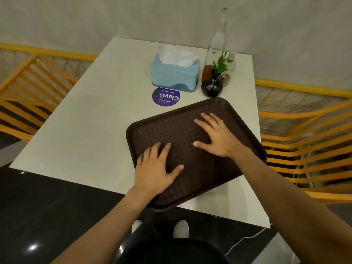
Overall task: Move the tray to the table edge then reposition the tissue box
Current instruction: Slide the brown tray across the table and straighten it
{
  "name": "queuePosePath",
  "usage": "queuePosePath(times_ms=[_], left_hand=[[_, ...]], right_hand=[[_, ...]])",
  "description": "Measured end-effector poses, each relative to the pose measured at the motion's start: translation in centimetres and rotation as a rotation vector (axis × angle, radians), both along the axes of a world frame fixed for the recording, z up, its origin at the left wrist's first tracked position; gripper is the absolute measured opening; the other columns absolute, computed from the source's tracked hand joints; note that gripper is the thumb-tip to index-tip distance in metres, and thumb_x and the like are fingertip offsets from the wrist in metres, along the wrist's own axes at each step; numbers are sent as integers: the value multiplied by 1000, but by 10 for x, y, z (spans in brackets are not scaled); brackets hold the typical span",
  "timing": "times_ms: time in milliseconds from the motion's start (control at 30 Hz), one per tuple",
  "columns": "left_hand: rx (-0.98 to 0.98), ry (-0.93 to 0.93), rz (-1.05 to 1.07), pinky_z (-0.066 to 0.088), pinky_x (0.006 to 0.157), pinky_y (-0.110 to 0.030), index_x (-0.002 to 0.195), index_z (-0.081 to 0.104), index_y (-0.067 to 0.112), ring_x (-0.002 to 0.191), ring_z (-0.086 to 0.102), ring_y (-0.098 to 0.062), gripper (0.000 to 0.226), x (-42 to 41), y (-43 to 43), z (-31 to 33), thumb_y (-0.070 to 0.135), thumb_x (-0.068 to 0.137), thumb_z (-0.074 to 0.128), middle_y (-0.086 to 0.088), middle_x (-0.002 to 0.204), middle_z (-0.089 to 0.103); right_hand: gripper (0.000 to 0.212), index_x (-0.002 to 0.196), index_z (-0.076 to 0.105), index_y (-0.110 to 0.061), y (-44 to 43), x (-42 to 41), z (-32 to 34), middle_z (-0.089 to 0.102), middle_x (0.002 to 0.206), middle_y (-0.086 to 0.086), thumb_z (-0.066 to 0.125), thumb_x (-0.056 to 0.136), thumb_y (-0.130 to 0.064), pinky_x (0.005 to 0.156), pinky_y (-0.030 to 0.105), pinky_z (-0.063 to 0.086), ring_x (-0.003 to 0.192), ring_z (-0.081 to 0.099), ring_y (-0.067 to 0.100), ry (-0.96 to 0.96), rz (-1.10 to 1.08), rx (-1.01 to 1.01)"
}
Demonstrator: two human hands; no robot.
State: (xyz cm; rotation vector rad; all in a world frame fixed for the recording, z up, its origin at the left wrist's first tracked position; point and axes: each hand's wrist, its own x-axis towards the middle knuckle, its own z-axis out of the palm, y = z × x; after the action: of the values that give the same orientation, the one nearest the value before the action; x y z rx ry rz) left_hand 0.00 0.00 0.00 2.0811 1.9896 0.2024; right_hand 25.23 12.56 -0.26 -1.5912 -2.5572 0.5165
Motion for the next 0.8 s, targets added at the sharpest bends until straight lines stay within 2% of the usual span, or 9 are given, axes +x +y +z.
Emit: queuePosePath(times_ms=[33, 100, 167, 267, 433, 533, 633, 700, 800], left_hand=[[-48, 16, 2, 31, 114, -51, 154, 31, 35, 143, 33, -28, 88, 0, -3, -1, 88, 84, 26, -4, 157, 36], [-23, 89, -11, 26, 118, -50, 155, 32, 33, 146, 29, -29, 92, -5, -8, -11, 89, 84, 21, -6, 159, 34], [18, 119, -36, 25, 118, -50, 155, 34, 31, 147, 30, -30, 92, -14, -12, -18, 89, 85, 21, -8, 160, 35], [49, 122, -57, 26, 118, -50, 155, 35, 32, 146, 33, -29, 91, -33, -10, -20, 88, 85, 23, -8, 159, 37], [0, 103, -104, 22, 121, -48, 157, 29, 34, 149, 25, -28, 90, -72, 3, -17, 88, 85, 23, -6, 163, 28], [-5, 117, -96, 33, 115, -48, 153, 37, 29, 142, 33, -29, 80, -90, 7, -12, 78, 89, 33, -7, 156, 35], [27, 132, -87, 46, 101, -44, 146, 48, 25, 126, 46, -25, 64, -103, 7, -9, 62, 94, 44, -4, 140, 46], [19, 137, -45, 48, 96, -44, 143, 49, 26, 121, 49, -25, 62, -112, 7, -8, 62, 94, 42, -3, 136, 48], [-10, 149, 60, 46, 95, -49, 142, 49, 24, 123, 48, -30, 74, -129, 12, -5, 74, 90, 30, -5, 139, 48]], right_hand=[[84, 158, 18, -39, -1, -1, -3, 5, 169, -4, 43, 88, -78, 121, 56, 3, 154, -4, 22, -45, 38, -32], [82, 157, 16, -44, -2, -2, -10, 3, 169, -6, 33, 87, -83, 121, 53, -4, 154, -6, 20, -126, 58, -68], [83, 157, 13, -47, -7, -6, -17, 2, 169, -8, 26, 86, -87, 121, 50, -6, 154, -6, 18, -126, 35, -62], [84, 156, 12, -49, -12, -17, -20, 3, 169, -10, 19, 83, -91, 122, 51, -3, 154, -4, 18, -145, 3, -22], [86, 155, 15, -50, -20, -50, -20, 7, 169, -9, 16, 81, -93, 121, 52, 3, 154, 2, 21, -160, -77, 2], [87, 155, 19, -49, -23, -75, -19, 11, 168, -7, 15, 80, -94, 120, 53, 7, 153, 7, 23, -177, -154, 5], [89, 154, 22, -49, -27, -103, -17, 16, 167, -6, 14, 78, -94, 118, 54, 13, 151, 12, 25, -208, -231, 13], [88, 153, 25, -49, -31, -124, -15, 21, 165, -5, 15, 77, -94, 114, 56, 18, 149, 16, 27, -212, -266, 23], [88, 151, 29, -48, -36, -158, -13, 25, 163, -2, 17, 77, -94, 109, 60, 24, 146, 22, 31, -227, -306, 19]])
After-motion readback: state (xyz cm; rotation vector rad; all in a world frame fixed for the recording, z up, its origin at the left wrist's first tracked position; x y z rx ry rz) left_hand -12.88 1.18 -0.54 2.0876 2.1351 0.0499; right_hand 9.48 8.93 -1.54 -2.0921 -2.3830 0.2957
